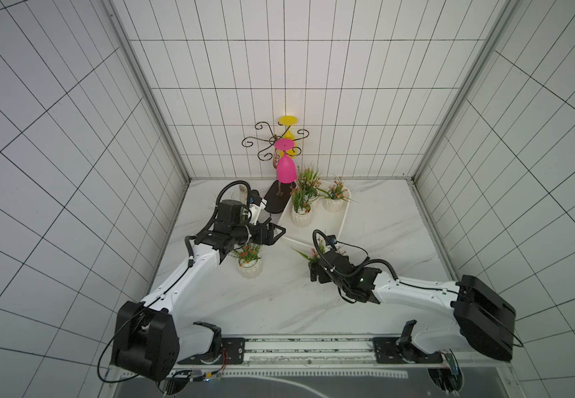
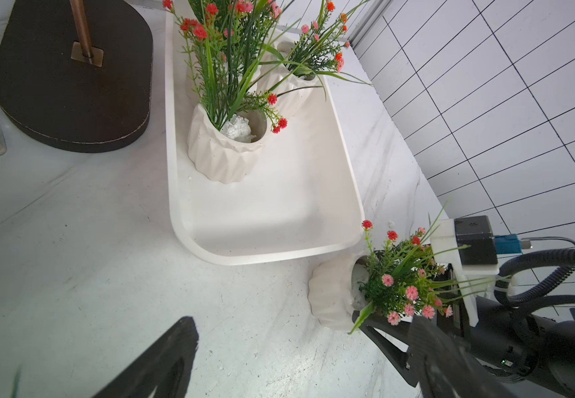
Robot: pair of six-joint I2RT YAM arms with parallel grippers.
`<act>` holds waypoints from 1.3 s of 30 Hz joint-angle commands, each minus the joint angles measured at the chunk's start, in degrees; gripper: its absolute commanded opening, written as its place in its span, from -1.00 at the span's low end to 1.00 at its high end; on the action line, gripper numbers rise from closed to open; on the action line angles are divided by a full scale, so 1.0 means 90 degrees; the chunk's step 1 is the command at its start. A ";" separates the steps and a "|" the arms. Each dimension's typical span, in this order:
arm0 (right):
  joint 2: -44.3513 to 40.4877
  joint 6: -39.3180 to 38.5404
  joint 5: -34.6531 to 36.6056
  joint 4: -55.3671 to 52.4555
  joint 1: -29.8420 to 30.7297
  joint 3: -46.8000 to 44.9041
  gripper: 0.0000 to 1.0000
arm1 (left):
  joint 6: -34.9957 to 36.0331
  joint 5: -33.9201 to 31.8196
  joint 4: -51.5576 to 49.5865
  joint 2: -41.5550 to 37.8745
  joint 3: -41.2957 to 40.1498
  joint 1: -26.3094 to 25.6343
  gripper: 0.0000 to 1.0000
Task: Put the potted gypsophila into the storage box
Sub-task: Pick up the baby's breath potted plant from the center of the board.
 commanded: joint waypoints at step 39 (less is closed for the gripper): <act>-0.0362 -0.0405 -0.0203 0.0012 -0.0056 0.0290 0.68 | -0.0002 0.0061 0.0174 0.0056 -0.0077 0.0096 0.90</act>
